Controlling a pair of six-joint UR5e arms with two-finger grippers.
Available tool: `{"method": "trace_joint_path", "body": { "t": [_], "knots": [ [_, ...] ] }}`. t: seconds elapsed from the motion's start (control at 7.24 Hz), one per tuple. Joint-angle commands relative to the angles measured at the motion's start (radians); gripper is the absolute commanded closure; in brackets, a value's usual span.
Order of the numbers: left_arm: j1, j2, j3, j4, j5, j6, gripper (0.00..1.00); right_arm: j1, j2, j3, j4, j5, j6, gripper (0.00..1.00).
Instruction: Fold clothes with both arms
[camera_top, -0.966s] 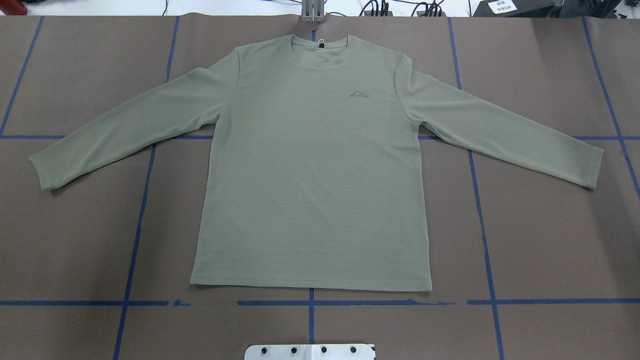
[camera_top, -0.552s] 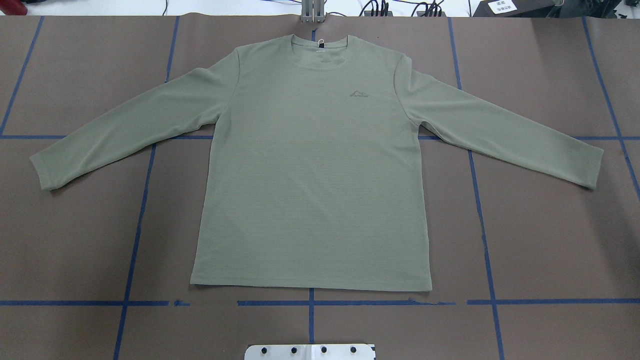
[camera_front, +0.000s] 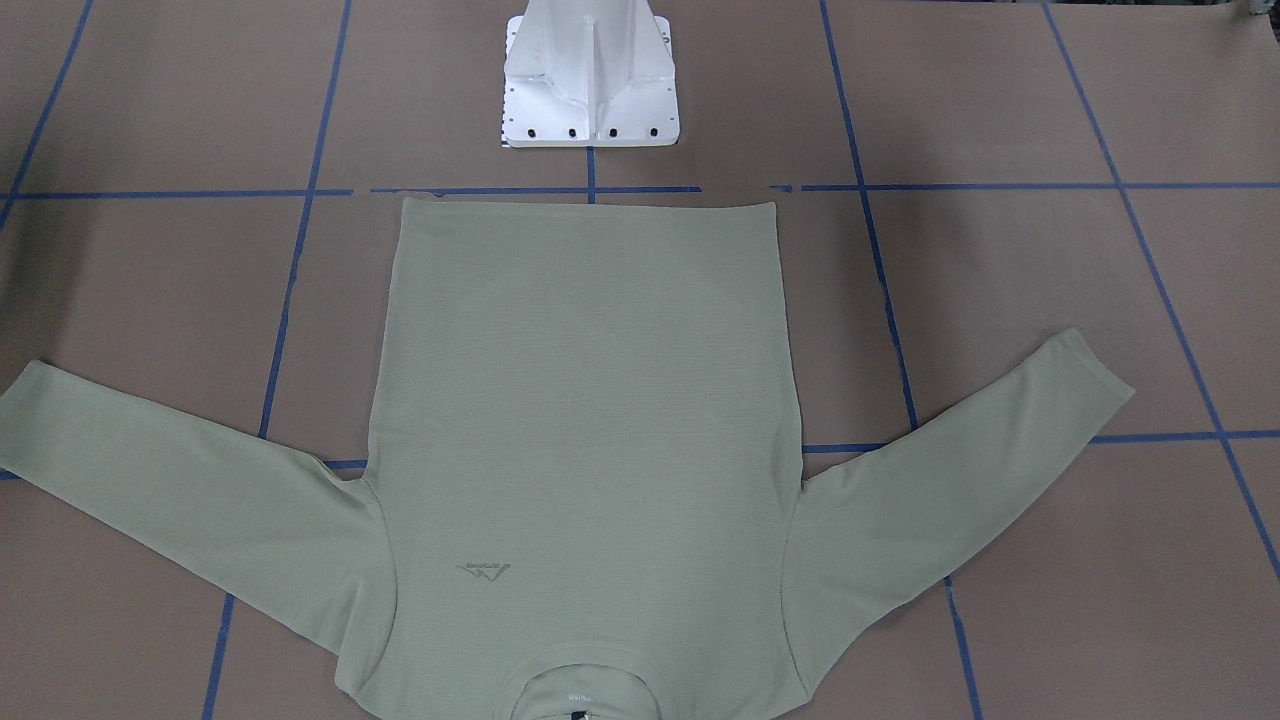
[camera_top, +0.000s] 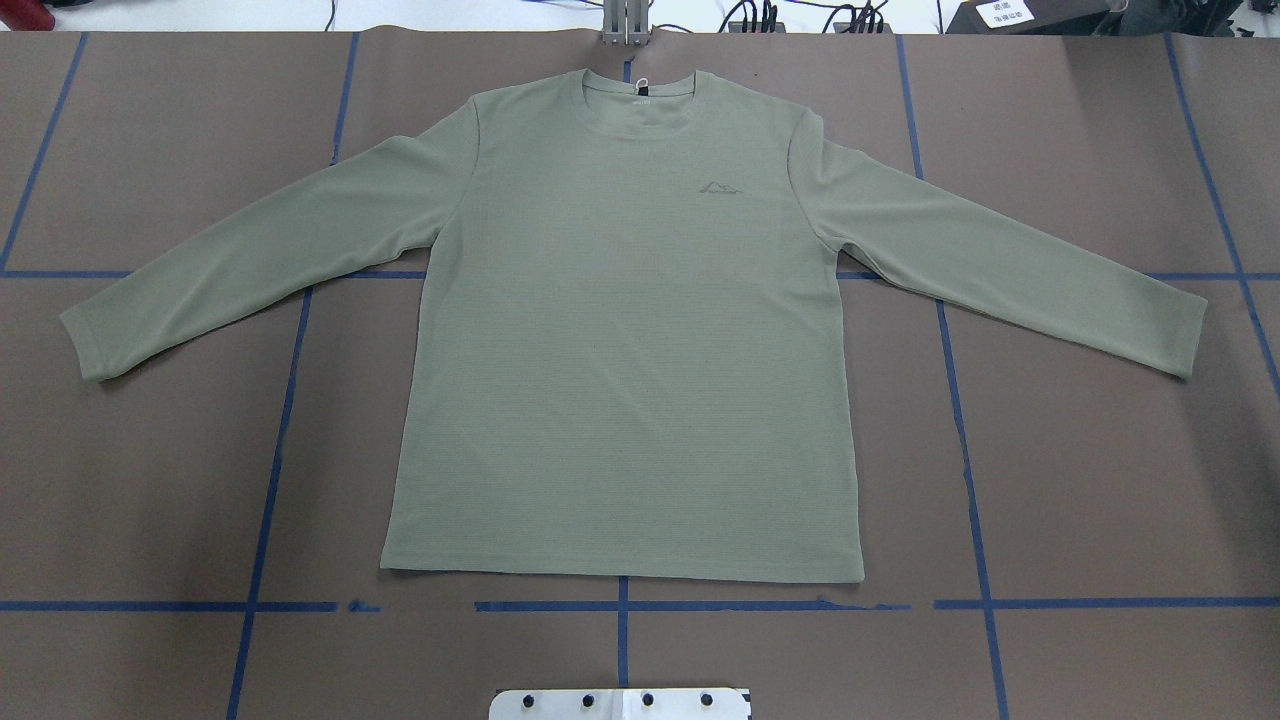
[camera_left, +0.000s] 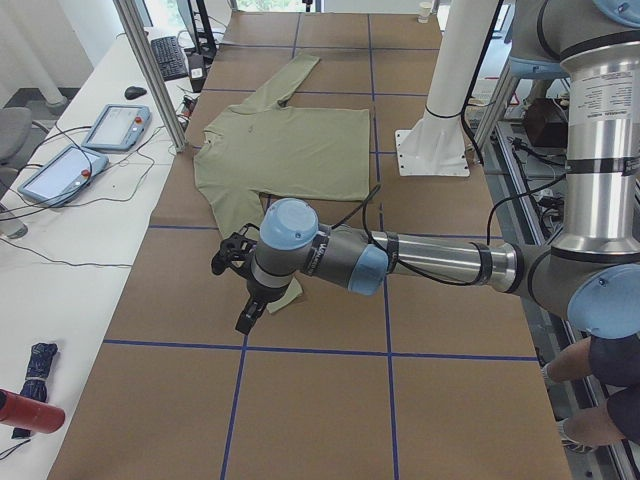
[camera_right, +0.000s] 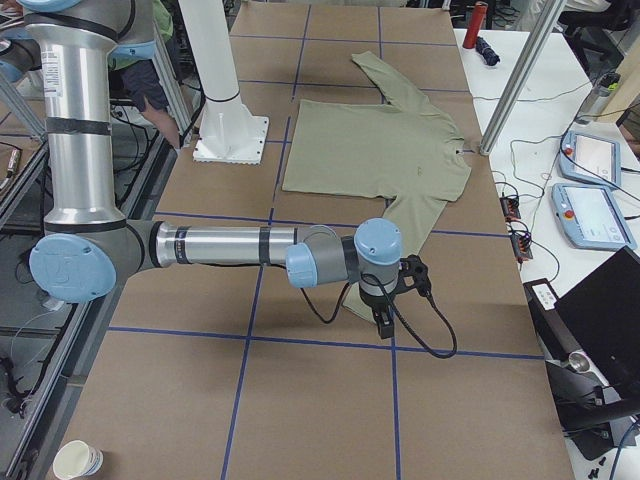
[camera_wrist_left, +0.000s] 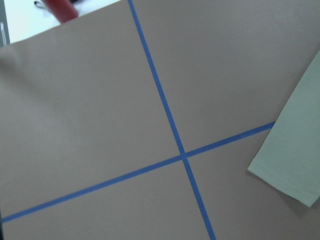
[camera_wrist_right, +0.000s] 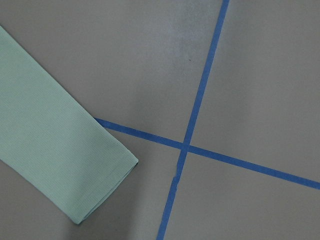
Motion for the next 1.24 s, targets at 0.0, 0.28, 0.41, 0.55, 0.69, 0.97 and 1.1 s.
{"method": "trace_joint_path", "body": {
  "t": [0.0, 0.28, 0.41, 0.55, 0.69, 0.97, 1.1],
  "knots": [
    [0.001, -0.037, 0.052, -0.017, -0.038, 0.0, 0.0, -0.122, 0.008, -0.098, 0.27, 0.01, 0.35, 0.0],
    [0.001, -0.039, 0.055, -0.017, -0.038, 0.001, 0.0, -0.267, 0.036, -0.237, 0.587, -0.063, 0.637, 0.02],
    [0.002, -0.039, 0.055, -0.017, -0.038, 0.001, 0.0, -0.302, 0.056, -0.271, 0.618, -0.112, 0.681, 0.06],
    [0.001, -0.039, 0.054, -0.018, -0.038, 0.001, 0.0, -0.303, 0.058, -0.282, 0.619, -0.111, 0.681, 0.12],
    [0.002, -0.039, 0.055, -0.017, -0.038, 0.003, 0.0, -0.304, 0.064, -0.301, 0.619, -0.111, 0.68, 0.17],
    [0.002, -0.037, 0.052, -0.018, -0.039, 0.001, 0.0, -0.304, 0.073, -0.334, 0.621, -0.111, 0.677, 0.18],
    [0.001, -0.039, 0.052, -0.018, -0.038, 0.003, 0.0, -0.304, 0.071, -0.344, 0.621, -0.111, 0.677, 0.19]
  ]
}}
